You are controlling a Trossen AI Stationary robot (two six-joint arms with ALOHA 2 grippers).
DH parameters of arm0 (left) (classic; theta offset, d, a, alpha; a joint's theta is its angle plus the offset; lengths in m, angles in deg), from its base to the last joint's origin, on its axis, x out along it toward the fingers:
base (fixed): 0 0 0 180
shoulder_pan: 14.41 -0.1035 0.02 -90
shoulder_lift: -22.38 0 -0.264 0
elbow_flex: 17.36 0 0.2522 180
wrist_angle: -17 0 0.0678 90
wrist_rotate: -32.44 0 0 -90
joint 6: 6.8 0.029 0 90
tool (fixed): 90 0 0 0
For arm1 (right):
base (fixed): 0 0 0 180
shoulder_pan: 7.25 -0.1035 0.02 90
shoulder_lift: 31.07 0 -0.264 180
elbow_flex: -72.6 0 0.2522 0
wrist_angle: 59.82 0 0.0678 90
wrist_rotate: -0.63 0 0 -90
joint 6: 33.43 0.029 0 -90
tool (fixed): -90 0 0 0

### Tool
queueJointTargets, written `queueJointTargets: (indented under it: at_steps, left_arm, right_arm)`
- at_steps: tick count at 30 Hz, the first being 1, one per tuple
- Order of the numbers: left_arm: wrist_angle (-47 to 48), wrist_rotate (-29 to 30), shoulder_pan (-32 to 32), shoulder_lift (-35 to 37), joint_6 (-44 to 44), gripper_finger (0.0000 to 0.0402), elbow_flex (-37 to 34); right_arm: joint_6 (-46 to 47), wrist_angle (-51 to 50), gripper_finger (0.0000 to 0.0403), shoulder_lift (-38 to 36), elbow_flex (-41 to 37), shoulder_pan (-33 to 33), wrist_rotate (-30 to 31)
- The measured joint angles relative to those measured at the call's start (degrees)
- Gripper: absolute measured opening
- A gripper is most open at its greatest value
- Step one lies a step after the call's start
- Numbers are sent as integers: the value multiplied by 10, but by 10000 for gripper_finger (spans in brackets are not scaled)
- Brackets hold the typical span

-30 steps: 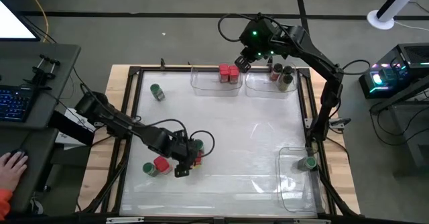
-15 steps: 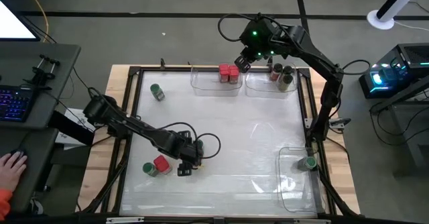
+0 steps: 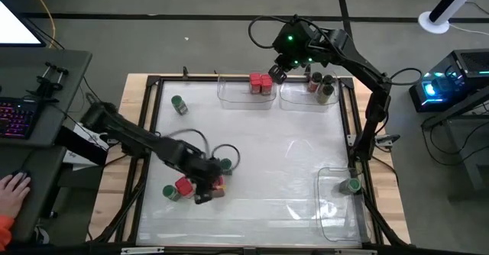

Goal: Sort spices by type
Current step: Put the red seasoning can into the left transparent bin

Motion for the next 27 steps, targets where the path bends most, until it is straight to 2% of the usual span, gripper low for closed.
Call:
queueJointTargets:
  at_steps: [2,4,5,7,9,12,14,16,19,23,27]
  left_arm:
    - [-4,-13,0,56,-16,177,0]
    - [-14,0,-8,114,-34,177,0]
    - [-17,27,-18,141,-47,177,1]
    - [-14,119,-51,191,-83,177,1]
    - [-11,202,-109,222,-97,177,1]
    - [-25,248,-227,235,-39,177,1]
    - [-65,230,-313,218,34,177,1]
    - [-126,184,-386,182,100,177,1]
    - [-205,134,-466,104,160,177,7]
    - [-229,129,-524,-14,179,177,59]
    - [-218,107,-546,-98,184,177,98]
  right_arm:
    - [-12,-1,0,0,0,1,0]
    - [-23,-1,0,0,0,4,0]
    - [-25,-1,0,0,0,5,0]
    - [-35,-1,0,0,0,8,0]
    - [-36,3,0,0,0,12,0]
    - [-20,14,0,0,0,19,0]
    - [-2,20,0,0,0,22,0]
    - [29,21,0,0,0,27,0]
    - [92,21,0,0,0,30,2]
    - [160,20,0,0,0,28,2]
    - [203,7,0,0,0,17,28]
